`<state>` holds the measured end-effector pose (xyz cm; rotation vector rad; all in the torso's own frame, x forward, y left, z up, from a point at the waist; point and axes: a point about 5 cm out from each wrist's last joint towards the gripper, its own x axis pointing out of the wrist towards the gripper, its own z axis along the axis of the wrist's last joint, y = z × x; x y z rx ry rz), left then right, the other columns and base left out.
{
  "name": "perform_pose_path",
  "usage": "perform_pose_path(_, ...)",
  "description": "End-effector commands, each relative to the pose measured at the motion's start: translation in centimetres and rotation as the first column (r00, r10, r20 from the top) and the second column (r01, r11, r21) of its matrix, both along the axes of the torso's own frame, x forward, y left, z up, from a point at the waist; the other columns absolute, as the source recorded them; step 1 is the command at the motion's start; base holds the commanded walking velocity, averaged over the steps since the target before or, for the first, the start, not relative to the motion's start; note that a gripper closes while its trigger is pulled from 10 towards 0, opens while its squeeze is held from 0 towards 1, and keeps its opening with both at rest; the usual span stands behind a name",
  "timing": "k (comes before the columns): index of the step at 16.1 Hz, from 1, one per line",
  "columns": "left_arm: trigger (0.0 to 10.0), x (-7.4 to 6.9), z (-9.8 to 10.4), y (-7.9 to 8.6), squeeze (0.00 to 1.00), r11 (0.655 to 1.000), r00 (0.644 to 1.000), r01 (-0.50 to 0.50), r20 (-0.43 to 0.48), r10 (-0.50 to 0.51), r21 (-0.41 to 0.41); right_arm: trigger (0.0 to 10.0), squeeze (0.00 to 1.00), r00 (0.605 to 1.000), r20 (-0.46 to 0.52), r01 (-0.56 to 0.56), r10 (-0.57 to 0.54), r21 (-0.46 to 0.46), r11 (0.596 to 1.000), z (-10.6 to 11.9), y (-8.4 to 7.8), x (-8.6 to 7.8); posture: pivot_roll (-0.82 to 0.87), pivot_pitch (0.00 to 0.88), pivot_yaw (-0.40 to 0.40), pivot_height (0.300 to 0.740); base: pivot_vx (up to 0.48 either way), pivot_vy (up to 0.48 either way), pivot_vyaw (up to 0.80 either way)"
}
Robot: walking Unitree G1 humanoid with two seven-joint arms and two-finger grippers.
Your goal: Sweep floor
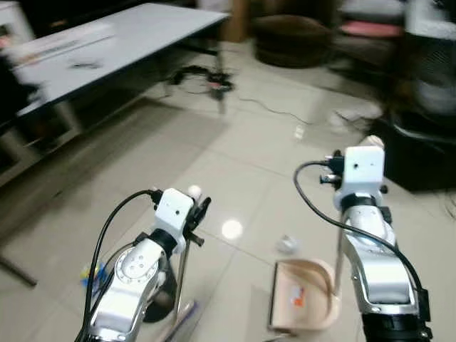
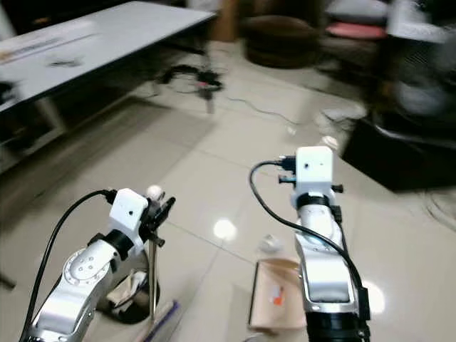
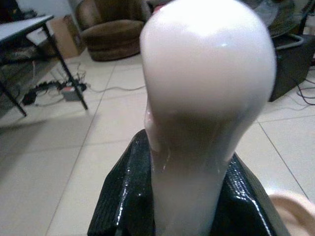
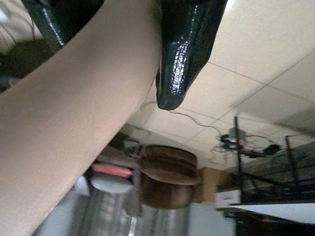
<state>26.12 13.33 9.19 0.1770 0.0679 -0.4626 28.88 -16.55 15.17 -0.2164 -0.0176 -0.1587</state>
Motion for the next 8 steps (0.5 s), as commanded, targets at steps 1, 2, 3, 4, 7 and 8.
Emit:
perform_pose_path(1, 10.0, 0.7, 1.0, 0.1, 0.00, 0.999, 0.998, -0.035, 0.055, 0.034, 0.012, 10.0, 0.00, 1.000, 0.019, 0.012, -0.012, 0.014, 1.000, 0.5, -0.3, -0.1, -0.10, 0.000, 0.078, 0.740, 0.000, 0.000, -0.80)
perform_pose_path(2, 10.0, 0.9, 1.2, 0.2, 0.00, 0.998, 0.996, -0.056, 0.073, 0.055, 0.012, 10.0, 0.00, 1.000, 0.015, 0.019, -0.019, 0.018, 1.000, 0.5, -0.4, -0.1, -0.10, 0.000, 0.078, 0.740, 0.000, 0.000, -0.80)
perform_pose_path(3, 10.0, 1.1, 1.4, 0.3, 0.00, 0.997, 0.993, -0.081, 0.088, 0.079, 0.011, 10.0, 0.00, 1.000, 0.012, 0.024, -0.025, 0.024, 0.999, 0.4, -0.4, -0.1, -0.11, 0.000, 0.078, 0.740, 0.000, 0.000, -0.80)
perform_pose_path(4, 10.0, 1.3, 1.6, 0.5, 0.00, 0.993, 0.988, -0.115, 0.103, 0.113, 0.016, 10.0, 0.00, 1.000, 0.010, 0.024, -0.025, 0.028, 0.999, 0.4, -0.5, -0.2, -0.11, 0.000, 0.069, 0.740, 0.000, 0.000, -0.80)
perform_pose_path(7, 10.0, 1.5, 2.7, 1.4, 0.00, 0.978, 0.964, -0.210, 0.165, 0.209, -0.012, 10.0, 0.00, 1.000, -0.006, -0.017, 0.018, 0.082, 0.996, 0.2, 0.2, -0.1, -0.08, 0.000, 0.038, 0.740, 0.000, 0.000, -0.80)
perform_pose_path(8, 10.0, 1.5, 3.0, 1.5, 0.00, 0.975, 0.959, -0.222, 0.177, 0.221, -0.016, 10.0, 0.00, 0.999, -0.007, -0.032, 0.033, 0.092, 0.995, 0.1, 0.4, 0.0, -0.07, 0.000, 0.024, 0.740, 0.240, 0.000, -0.80)
